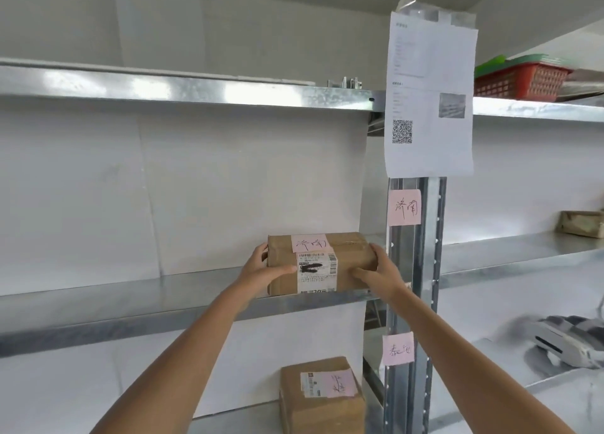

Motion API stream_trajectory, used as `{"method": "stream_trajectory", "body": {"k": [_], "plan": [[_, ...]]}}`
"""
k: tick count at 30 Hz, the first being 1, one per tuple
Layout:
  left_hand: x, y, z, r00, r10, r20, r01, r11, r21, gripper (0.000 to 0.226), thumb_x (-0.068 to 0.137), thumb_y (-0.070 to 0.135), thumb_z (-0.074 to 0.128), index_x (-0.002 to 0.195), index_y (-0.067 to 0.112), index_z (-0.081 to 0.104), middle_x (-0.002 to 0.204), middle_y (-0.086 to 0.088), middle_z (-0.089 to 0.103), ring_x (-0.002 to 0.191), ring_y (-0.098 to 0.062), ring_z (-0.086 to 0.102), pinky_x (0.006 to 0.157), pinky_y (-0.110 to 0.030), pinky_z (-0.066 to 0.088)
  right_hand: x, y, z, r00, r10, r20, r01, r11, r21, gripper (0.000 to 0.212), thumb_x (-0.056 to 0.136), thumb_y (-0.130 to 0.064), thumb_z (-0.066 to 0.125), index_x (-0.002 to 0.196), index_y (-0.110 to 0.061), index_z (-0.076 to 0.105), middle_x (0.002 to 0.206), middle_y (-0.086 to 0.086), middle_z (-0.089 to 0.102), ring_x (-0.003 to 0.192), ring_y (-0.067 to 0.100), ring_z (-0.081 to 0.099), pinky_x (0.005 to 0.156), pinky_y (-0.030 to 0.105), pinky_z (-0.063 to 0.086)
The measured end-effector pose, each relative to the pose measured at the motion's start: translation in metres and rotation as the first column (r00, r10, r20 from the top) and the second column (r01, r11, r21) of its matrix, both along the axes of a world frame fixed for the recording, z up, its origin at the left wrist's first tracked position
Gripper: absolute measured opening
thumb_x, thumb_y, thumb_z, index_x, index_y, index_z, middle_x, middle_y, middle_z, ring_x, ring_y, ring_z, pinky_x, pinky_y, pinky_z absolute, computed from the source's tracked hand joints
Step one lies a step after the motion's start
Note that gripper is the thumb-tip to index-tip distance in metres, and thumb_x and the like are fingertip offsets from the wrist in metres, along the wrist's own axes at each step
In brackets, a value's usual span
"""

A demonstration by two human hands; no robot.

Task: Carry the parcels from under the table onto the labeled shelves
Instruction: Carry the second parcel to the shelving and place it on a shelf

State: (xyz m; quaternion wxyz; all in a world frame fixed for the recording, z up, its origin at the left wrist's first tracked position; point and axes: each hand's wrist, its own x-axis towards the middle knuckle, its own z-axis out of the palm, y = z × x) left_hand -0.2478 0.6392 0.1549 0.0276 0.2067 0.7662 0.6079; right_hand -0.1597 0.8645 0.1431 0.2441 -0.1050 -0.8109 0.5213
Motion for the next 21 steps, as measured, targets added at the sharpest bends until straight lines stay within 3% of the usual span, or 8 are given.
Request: {"method": "stream_trajectory", "body": {"k": [3,9,13,16,21], "plan": [[-0.023,0.011,0.002,0.996,0.075,-0.042,-0.076,0.997,-0.033,0.084,0.072,0.008,0.079,0.143,0.017,0.035,0.140,-0.002,0.051,0.119,-0.017,0.053,0.095,-0.026,0.041,-0.031,0.010,-0.001,1.000,0.005,-0.002,-0.005,1.000,0.016,0.077,0.083,-0.015,0.066,0.147,-0.018,0.023,0.135,0.009,0.049,0.113,0.023,0.051,0.100,0.044,0.049],[-0.046,0.031,-0.011,0.989,0.148,0.013,-0.147,0.986,-0.084,0.059,0.068,0.015,0.079,0.118,0.019,0.050,0.121,0.004,0.062,0.108,-0.017,0.059,0.099,-0.031,0.046,-0.067,0.029,-0.003,0.995,0.028,0.097,-0.035,0.997,0.073,0.075,0.086,-0.018,0.063,0.148,-0.017,0.022,0.137,0.010,0.049,0.115,0.025,0.051,0.087,0.030,0.044],[-0.039,0.040,-0.014,0.978,0.208,-0.001,-0.207,0.975,-0.082,0.049,0.080,0.008,0.070,0.118,0.025,0.047,0.090,0.012,0.059,0.085,-0.011,0.059,0.072,-0.021,0.047,-0.077,0.040,-0.001,0.987,0.023,0.157,-0.039,0.995,0.094,0.077,0.086,-0.019,0.063,0.150,-0.019,0.020,0.139,0.011,0.047,0.123,0.028,0.049,0.086,0.027,0.041],[-0.028,0.043,-0.012,0.966,0.259,-0.021,-0.259,0.955,-0.142,0.058,0.080,0.010,0.070,0.132,0.012,0.045,0.097,0.005,0.057,0.090,-0.017,0.056,0.068,-0.020,0.044,-0.076,0.044,0.000,0.985,0.028,0.169,-0.044,0.995,0.092,0.081,0.085,-0.020,0.064,0.150,-0.018,0.017,0.141,0.013,0.045,0.125,0.030,0.048,0.093,0.032,0.043],[-0.001,0.048,-0.009,0.955,0.291,-0.052,-0.295,0.945,-0.142,0.064,0.083,0.007,0.066,0.140,0.011,0.039,0.123,-0.003,0.053,0.100,-0.014,0.048,0.084,-0.027,0.039,-0.058,0.047,-0.005,0.987,0.097,0.129,-0.107,0.991,0.074,0.085,0.084,-0.012,0.066,0.150,-0.021,0.014,0.141,0.013,0.044,0.124,0.030,0.048,0.091,0.034,0.045]]}}
